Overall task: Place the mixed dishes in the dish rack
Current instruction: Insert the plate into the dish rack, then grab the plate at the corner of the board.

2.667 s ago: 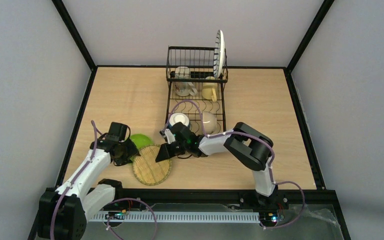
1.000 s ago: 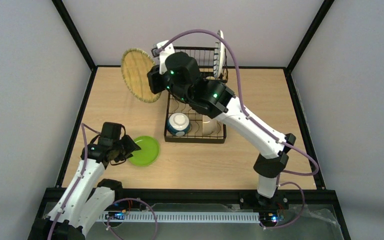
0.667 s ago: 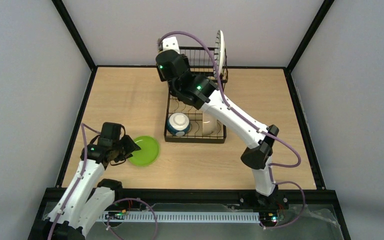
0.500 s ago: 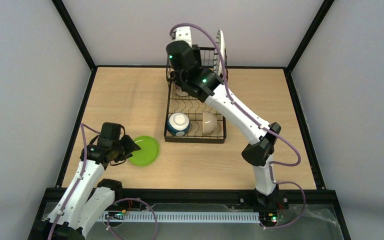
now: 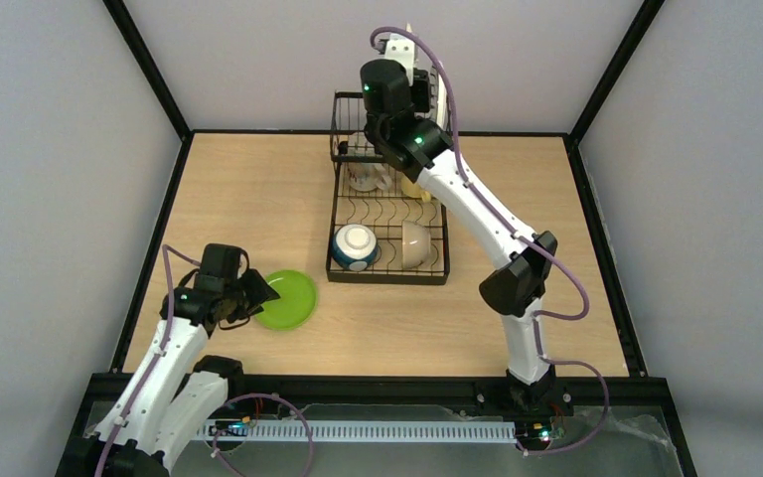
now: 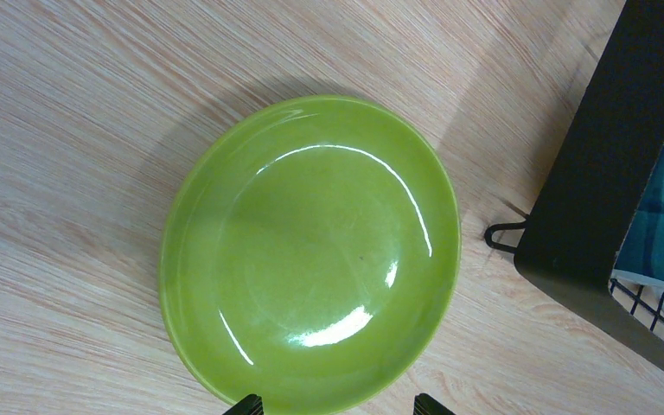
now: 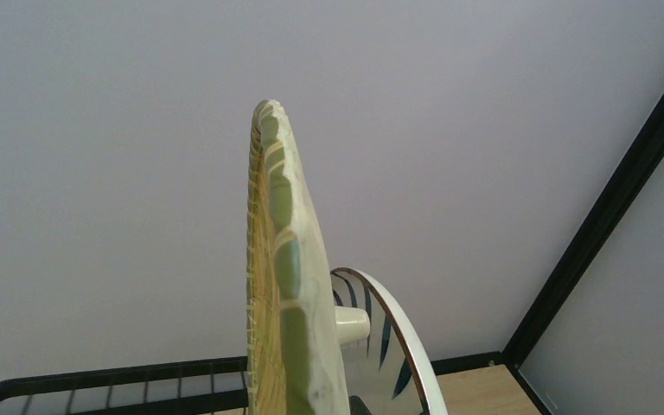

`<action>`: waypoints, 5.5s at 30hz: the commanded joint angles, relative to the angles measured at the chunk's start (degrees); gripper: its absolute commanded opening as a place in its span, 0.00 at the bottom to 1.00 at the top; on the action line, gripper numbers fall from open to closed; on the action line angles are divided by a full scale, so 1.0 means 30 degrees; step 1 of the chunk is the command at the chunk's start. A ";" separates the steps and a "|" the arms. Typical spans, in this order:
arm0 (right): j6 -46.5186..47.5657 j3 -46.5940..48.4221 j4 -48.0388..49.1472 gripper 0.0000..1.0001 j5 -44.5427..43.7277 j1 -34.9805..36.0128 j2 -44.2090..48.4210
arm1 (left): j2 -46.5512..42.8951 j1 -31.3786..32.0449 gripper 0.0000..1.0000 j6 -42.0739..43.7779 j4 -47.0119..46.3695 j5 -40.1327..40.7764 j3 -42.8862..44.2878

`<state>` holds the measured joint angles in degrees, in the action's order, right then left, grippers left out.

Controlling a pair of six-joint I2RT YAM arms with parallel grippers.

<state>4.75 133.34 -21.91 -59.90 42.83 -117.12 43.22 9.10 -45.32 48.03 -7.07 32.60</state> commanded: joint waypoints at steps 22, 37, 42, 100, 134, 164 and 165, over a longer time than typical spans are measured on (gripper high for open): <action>-0.3324 -0.0402 -0.1694 0.00 0.2280 -0.2131 -0.2375 | 0.1233 0.0104 0.99 0.0305 -0.0780 0.0306 -0.0750; -0.3645 -0.3110 -0.1477 0.00 0.4168 -0.3006 -0.1727 | 0.1677 0.0075 0.99 0.0010 -0.1504 0.0210 -0.1232; -0.3547 -0.4027 -0.1347 0.00 0.4681 -0.3143 -0.1410 | 0.1647 0.0113 0.99 -0.0328 -0.1818 0.0030 -0.1597; -0.3770 -0.6215 -0.1632 0.82 0.3770 -0.2169 0.3120 | -0.0943 0.0100 0.99 -0.1566 -0.0837 -0.0310 -0.1996; -0.3568 -0.8062 -0.2990 0.82 0.3217 0.4050 0.7594 | 0.0425 0.0115 0.99 0.0330 0.2958 0.2722 0.2350; -1.3371 -2.4122 0.3285 0.72 2.3788 0.5280 1.1901 | 0.1800 0.0100 0.99 -0.1273 0.2321 0.3970 0.0711; -1.3693 -2.4529 0.3813 0.72 2.4044 0.5274 1.1848 | 0.1839 0.0100 0.99 -0.1227 0.2296 0.3979 0.0717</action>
<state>-30.96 63.72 -20.80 5.30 58.24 -82.08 47.97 9.37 -48.51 56.69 4.27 34.79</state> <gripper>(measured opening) 0.723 0.989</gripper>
